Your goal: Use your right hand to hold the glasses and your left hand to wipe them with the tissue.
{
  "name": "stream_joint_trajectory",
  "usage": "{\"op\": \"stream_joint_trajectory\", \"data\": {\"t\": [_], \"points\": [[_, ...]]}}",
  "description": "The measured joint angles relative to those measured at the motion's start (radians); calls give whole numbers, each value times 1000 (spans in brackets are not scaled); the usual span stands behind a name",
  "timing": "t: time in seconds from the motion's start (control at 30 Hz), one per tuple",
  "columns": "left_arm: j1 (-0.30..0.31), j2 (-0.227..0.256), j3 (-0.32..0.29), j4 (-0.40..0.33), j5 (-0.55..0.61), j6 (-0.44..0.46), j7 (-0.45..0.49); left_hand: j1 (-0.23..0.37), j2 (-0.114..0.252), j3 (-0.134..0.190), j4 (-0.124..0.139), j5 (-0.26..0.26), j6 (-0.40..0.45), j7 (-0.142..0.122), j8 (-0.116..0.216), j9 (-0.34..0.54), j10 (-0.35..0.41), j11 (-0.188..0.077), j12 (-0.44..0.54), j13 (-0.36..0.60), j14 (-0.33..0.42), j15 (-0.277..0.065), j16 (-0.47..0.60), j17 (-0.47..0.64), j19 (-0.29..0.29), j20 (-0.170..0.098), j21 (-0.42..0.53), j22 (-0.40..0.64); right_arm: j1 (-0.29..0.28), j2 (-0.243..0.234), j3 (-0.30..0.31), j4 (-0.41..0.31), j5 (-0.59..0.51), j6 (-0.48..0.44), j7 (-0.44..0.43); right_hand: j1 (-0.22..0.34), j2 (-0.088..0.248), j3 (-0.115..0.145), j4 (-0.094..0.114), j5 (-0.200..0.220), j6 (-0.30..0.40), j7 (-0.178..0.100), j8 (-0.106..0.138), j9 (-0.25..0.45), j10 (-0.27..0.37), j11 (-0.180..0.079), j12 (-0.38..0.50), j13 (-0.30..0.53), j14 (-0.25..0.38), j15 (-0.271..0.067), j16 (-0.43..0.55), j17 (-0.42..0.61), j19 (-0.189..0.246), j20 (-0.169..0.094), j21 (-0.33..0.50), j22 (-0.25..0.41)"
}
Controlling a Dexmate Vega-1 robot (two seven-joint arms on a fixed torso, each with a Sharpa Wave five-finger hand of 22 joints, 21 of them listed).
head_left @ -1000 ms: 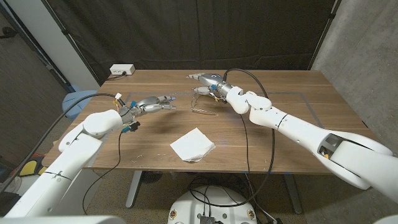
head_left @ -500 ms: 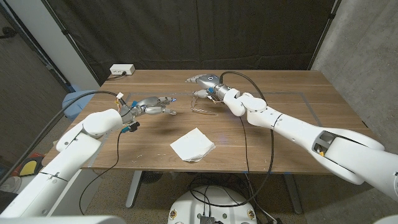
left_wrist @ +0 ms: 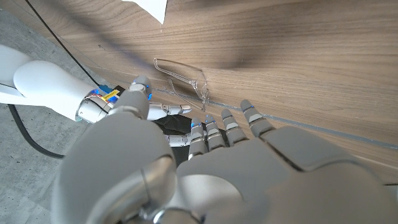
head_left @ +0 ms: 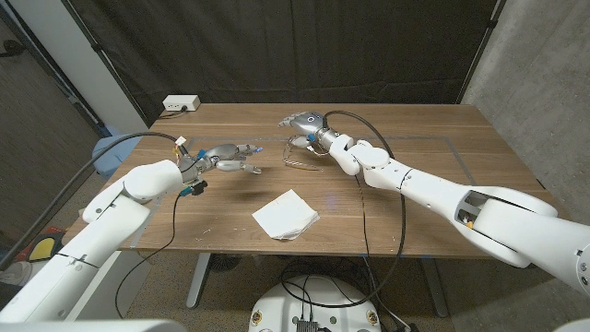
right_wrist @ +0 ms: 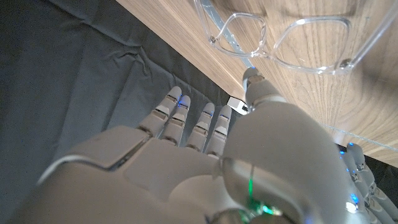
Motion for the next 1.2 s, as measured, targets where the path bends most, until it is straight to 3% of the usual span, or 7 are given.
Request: {"op": "stream_joint_trajectory", "data": {"t": [0.23,0.3,0.47,0.67,0.73,0.87,1.2], "points": [[-10,4,5,0,-2,5,-13,9,-9,-4,13,0,-6,-12,0,0,-3,-6,0,0,0,0,0,4,0,0,0,1,10,5,-17,30,-17,9,-13,17,-9,-36,13,8,69,-1,15,5,1,-9,0,0,0,0,-5,5,0,0,0,0],[-13,4,5,2,-3,6,-15,9,-9,-10,18,0,-6,-22,0,3,-4,-19,0,0,0,0,0,4,0,0,0,5,12,5,-21,34,-19,13,-13,17,-9,-44,19,12,82,-1,19,5,1,-9,0,0,-4,-4,-5,5,0,0,0,4],[-21,5,9,8,-9,9,-22,9,-9,-14,23,0,-5,-23,0,5,-4,-25,0,0,0,0,0,8,0,0,0,5,16,5,-30,44,-26,25,-13,23,-12,-59,17,17,102,0,20,5,1,-9,-5,0,-8,0,-5,5,0,0,0,5],[-33,5,14,18,-16,11,-32,9,-9,-18,27,0,-1,-38,0,5,-5,-37,0,0,0,0,0,8,0,0,0,5,21,4,-40,57,-34,38,-12,69,1,-68,14,33,162,-1,32,6,5,-12,-5,0,-8,0,-5,5,0,0,4,5],[-35,5,16,20,-17,11,-35,9,-9,-20,29,0,-1,-38,0,5,-3,-42,0,0,0,0,0,8,0,0,0,5,22,5,-42,62,-36,40,-12,88,9,-86,16,38,202,-2,44,9,5,-12,-5,0,-11,-3,-5,5,0,0,4,5],[-43,5,20,27,-22,12,-43,9,-9,-22,31,0,-1,-38,0,5,-3,-42,0,0,0,0,0,8,0,0,0,5,28,12,-49,80,-41,46,-12,94,15,-87,18,38,222,-1,46,9,5,-12,-5,0,-11,-3,-5,5,0,0,4,5],[-56,4,25,39,-30,14,-52,9,-9,-34,42,0,10,-64,0,5,9,-74,0,2,0,0,5,13,0,0,0,5,38,26,-63,115,-49,54,-12,98,19,-91,22,38,235,-4,46,9,5,-12,-5,0,-11,-3,-5,5,0,0,4,4]]}}
